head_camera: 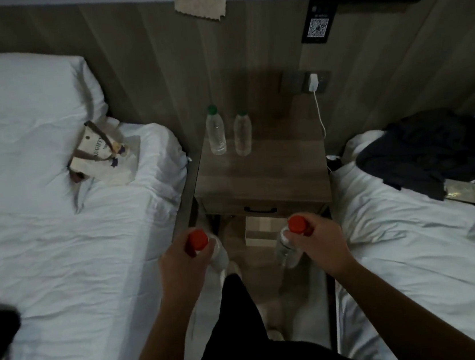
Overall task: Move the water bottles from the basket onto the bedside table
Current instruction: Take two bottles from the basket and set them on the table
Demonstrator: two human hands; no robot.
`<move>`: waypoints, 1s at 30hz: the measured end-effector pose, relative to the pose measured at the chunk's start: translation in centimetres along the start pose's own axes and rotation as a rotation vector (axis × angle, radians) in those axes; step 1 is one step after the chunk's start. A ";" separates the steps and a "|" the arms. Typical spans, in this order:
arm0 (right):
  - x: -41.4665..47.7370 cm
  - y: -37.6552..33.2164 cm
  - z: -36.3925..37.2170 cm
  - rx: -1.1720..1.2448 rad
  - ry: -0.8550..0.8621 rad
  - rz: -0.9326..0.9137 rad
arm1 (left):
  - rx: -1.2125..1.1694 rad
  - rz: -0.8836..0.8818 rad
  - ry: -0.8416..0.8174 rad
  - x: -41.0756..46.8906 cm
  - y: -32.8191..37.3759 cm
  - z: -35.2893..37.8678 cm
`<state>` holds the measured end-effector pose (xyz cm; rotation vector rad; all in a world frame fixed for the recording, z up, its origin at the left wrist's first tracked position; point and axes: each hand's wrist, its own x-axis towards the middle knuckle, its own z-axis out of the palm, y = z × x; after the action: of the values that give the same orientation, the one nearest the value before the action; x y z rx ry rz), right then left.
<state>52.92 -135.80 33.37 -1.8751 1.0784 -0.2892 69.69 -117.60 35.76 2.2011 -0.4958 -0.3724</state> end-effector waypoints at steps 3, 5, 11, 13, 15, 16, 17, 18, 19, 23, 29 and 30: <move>3.5 -0.2 -0.1 -0.012 0.023 0.020 | -0.009 -0.007 -0.036 3.6 0.7 1.4; 6.3 -0.5 -0.1 -0.038 0.059 0.024 | 0.000 -0.006 -0.059 6.9 1.2 2.6; 14.8 -3.3 0.5 -0.080 0.103 0.143 | 0.039 0.010 -0.192 17.6 2.7 5.1; 17.5 -4.2 0.9 -0.087 0.107 0.173 | 0.065 0.033 -0.229 21.0 3.3 5.5; 20.2 -4.9 1.4 -0.088 0.080 0.217 | 0.092 0.042 -0.286 24.2 3.7 6.1; 21.5 -5.1 1.7 -0.076 0.072 0.240 | 0.104 0.046 -0.318 25.8 3.7 6.5; 22.9 -5.2 2.1 -0.060 0.076 0.260 | 0.118 0.050 -0.350 27.2 3.6 6.9; 24.1 -5.3 2.5 -0.057 0.077 0.278 | 0.132 0.048 -0.381 28.6 3.5 7.4; 25.2 -5.5 2.8 -0.059 0.074 0.290 | 0.146 0.043 -0.414 29.8 3.3 7.9; 29.0 -5.8 4.2 -0.091 0.063 0.311 | 0.146 -0.039 -0.481 33.7 2.4 9.7; 33.3 -6.2 5.4 -0.132 0.016 0.296 | 0.186 -0.028 -0.541 37.4 2.8 11.5; 33.9 -6.2 5.6 -0.146 0.021 0.303 | 0.187 -0.019 -0.540 37.8 2.8 11.7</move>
<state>79.58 -157.61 27.66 -1.8051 1.4100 -0.0567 97.33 -144.75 27.19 2.2751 -0.8247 -0.9765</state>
